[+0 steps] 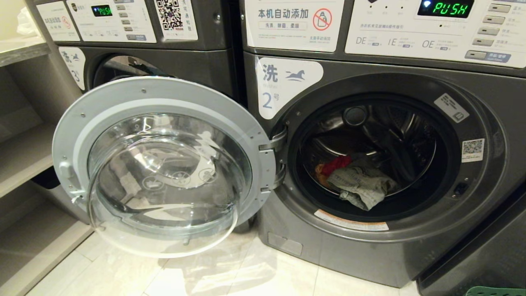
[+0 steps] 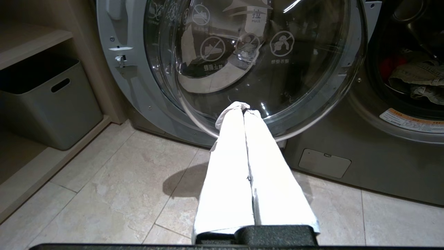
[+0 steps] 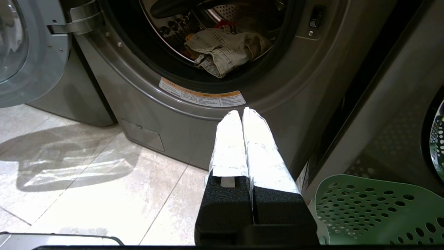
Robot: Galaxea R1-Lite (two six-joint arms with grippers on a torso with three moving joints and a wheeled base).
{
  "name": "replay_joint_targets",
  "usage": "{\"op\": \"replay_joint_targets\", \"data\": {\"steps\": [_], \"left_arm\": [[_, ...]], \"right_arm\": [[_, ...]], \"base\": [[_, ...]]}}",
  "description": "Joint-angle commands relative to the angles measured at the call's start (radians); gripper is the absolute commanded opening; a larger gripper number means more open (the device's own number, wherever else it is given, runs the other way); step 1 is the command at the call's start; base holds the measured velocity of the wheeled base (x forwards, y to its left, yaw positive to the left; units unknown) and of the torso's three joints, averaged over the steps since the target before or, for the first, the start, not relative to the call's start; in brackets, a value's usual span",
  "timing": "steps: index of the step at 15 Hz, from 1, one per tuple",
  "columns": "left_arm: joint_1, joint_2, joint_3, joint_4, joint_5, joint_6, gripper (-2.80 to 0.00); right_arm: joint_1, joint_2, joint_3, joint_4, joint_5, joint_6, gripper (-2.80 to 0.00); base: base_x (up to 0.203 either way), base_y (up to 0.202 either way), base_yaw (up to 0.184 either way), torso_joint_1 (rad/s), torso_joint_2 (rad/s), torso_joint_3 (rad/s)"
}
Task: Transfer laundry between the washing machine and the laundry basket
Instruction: Pick a cloth and place it into the basket
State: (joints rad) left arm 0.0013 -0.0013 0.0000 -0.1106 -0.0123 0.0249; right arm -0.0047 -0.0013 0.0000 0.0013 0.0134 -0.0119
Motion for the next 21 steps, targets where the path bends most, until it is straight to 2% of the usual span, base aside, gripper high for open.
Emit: {"op": "replay_joint_targets", "data": {"steps": [1,21], "left_arm": [[0.0,0.001,0.04,-0.001,0.0,0.004,-2.8],[0.0,0.001,0.04,-0.001,0.002,0.003,-2.8]], "right_arm": [[0.0,0.001,0.0,0.0,0.001,0.0,-2.8],[0.0,0.001,-0.001,0.001,0.003,-0.018,-2.8]], "base": [[0.0,0.0,0.0,-0.002,0.0,-0.032],[0.0,0.0,0.0,0.003,0.0,-0.184]]}}
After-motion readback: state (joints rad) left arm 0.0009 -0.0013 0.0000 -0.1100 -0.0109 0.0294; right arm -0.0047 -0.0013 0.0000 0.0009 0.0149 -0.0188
